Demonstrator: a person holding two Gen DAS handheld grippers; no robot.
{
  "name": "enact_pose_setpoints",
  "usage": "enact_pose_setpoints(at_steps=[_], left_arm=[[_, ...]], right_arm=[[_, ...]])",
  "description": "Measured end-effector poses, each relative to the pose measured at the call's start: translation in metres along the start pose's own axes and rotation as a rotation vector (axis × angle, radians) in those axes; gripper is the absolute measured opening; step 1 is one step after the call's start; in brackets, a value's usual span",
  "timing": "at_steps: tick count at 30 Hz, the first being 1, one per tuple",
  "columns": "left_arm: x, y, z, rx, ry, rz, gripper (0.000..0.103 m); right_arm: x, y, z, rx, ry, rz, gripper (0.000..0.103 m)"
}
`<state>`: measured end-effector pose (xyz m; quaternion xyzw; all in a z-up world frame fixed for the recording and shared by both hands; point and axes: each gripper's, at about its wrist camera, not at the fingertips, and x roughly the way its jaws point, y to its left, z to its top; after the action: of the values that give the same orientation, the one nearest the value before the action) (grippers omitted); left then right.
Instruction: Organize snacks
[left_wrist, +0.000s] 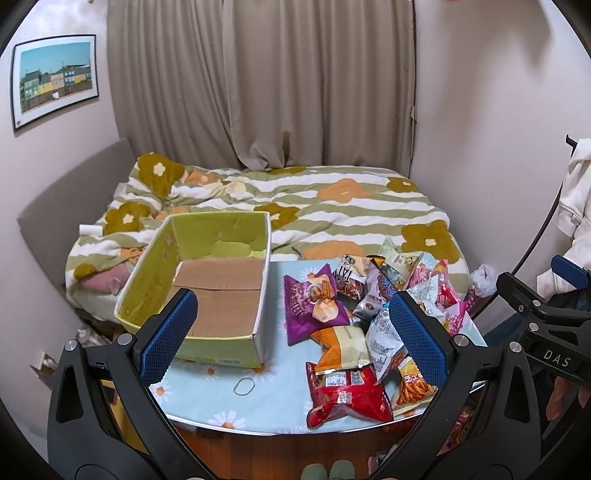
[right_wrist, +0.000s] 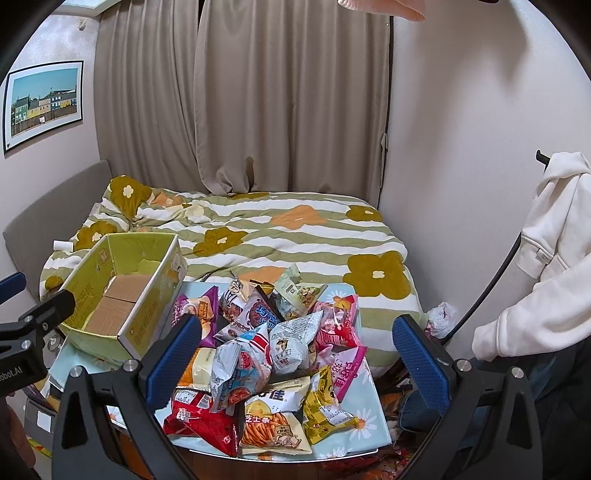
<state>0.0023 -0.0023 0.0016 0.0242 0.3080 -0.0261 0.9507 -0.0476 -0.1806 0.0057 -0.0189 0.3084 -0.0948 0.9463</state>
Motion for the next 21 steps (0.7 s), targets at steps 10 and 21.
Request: enact_pose_setpoints(at_steps=[10, 21], left_arm=[[-0.0005, 0.0, 0.0, 0.001, 0.001, -0.001, 0.103], [-0.001, 0.0026, 0.0034, 0.001, 0.008, -0.008, 0.103]], right_arm=[[-0.0039, 0.0004, -0.0015, 0.002, -0.002, -0.001, 0.103], [-0.0045, 0.0002, -0.0018, 0.005, 0.001, 0.0, 0.103]])
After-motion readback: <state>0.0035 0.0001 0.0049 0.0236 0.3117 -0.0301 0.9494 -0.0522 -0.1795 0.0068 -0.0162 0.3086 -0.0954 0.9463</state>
